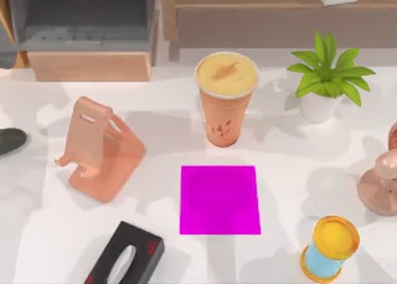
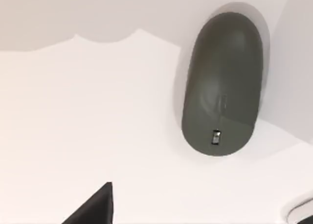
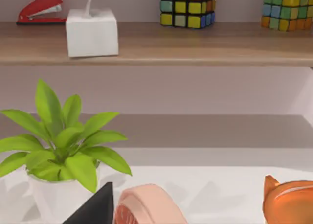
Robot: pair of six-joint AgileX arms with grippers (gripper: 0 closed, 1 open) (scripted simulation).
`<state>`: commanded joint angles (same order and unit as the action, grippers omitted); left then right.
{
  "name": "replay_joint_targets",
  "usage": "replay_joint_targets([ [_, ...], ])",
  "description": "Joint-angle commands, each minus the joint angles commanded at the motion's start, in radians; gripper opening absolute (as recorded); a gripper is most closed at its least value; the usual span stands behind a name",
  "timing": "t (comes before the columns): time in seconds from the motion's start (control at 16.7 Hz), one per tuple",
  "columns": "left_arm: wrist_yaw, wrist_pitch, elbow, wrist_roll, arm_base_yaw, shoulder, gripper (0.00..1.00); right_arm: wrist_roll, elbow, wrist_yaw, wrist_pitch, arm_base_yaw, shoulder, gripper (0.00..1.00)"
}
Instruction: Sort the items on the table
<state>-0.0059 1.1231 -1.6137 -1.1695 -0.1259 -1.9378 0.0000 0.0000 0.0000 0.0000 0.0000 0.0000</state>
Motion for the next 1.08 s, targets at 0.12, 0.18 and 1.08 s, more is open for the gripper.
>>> replay_joint_targets([
  [0.12,0.004,0.053,-0.075,-0.052,-0.002,-0.096,1.00,0.000,0.000,0.000,0.000,0.000,0.000,1.00],
  [0.18,0.005,0.072,-0.103,-0.071,-0.003,-0.132,1.00,0.000,0.000,0.000,0.000,0.000,0.000,1.00],
  [1.08,0.008,-0.155,0.031,-0.095,-0.004,-0.247,1.00,0.000,0.000,0.000,0.000,0.000,0.000,1.00],
])
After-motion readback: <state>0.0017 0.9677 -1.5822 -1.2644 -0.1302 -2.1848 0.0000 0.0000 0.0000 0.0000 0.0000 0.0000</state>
